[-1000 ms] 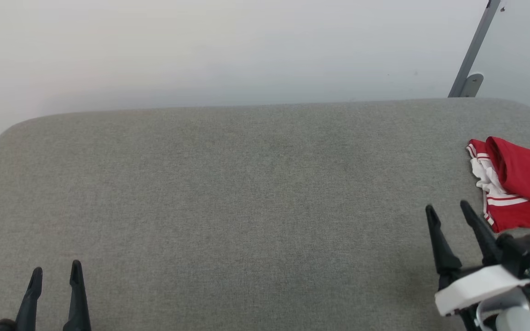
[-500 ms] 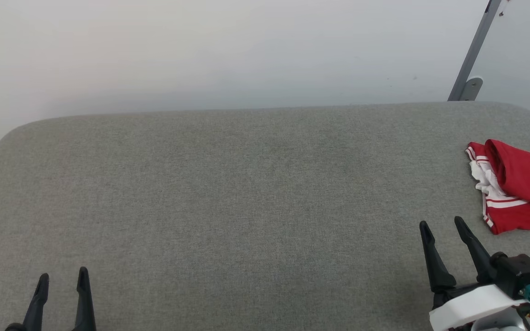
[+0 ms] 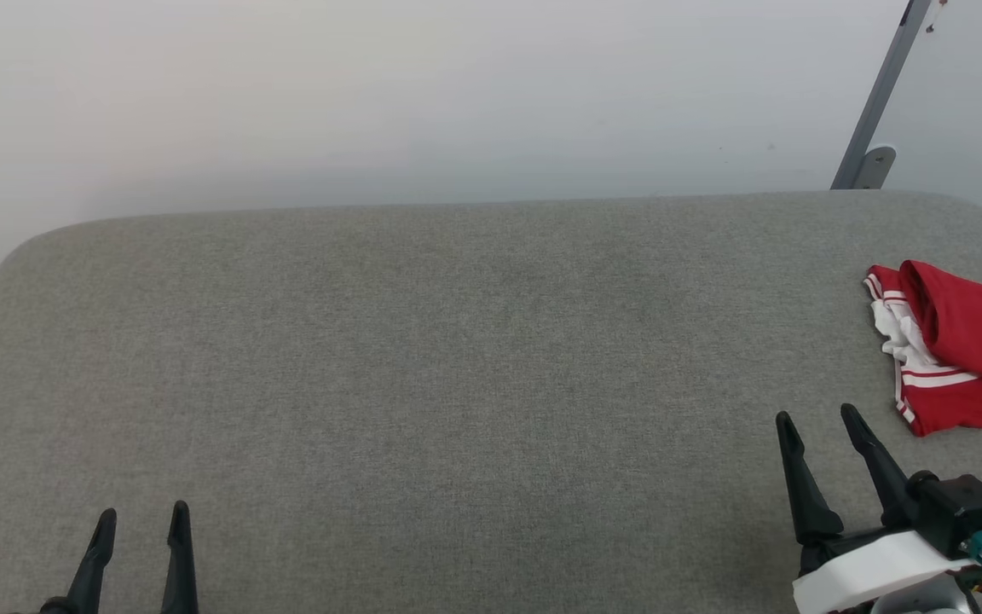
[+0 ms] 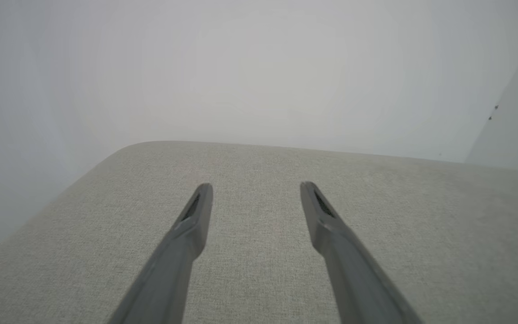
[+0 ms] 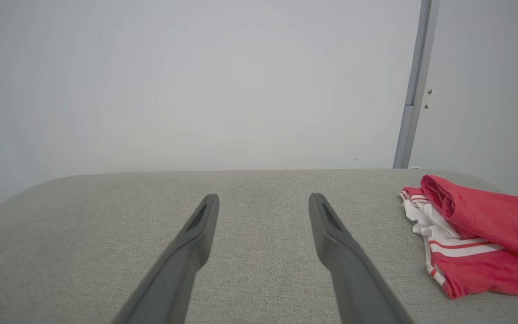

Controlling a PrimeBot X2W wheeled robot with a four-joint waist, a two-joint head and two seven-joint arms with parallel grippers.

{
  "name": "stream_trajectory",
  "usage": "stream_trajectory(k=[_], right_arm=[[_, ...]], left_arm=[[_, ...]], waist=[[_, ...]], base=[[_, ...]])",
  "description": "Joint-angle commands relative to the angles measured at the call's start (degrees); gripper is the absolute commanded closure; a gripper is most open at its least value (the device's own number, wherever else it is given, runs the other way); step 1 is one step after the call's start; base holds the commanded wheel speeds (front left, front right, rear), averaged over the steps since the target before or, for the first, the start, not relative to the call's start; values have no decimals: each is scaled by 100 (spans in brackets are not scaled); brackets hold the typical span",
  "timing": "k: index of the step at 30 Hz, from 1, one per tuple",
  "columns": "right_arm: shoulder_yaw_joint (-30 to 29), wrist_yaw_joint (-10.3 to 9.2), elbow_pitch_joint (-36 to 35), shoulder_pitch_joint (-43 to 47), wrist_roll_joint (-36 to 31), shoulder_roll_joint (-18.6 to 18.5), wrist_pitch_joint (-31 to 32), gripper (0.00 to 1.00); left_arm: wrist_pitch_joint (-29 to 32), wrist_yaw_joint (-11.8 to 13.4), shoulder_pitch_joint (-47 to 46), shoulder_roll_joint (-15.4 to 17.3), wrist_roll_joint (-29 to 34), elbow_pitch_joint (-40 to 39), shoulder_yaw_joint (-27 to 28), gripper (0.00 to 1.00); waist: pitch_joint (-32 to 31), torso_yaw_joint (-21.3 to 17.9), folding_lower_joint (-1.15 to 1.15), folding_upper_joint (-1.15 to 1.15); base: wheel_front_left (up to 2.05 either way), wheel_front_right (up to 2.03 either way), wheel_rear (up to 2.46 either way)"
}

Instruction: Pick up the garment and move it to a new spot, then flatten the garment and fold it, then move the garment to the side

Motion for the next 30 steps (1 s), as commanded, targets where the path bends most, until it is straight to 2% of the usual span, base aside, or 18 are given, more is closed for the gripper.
stream_trajectory(k=[1,29,30], right_arm=[[8,-1,-28,57,-24,12,7,0],[-73,-2,-69,128,-114,103,65,0],[-78,-1,-71,131,-118,106,70,100]], left_arm=[[-26,-18,-42,12,13,10,-9,0],[-26,-18,-178,14,72,-75,-20,0],[-26,-18,-184,26,98,-86,-15,100]], waist=[[3,-4,0,0],[26,8,0,0],[28,6,0,0]], base=[[0,0,0],[0,0,0],[0,0,0]])
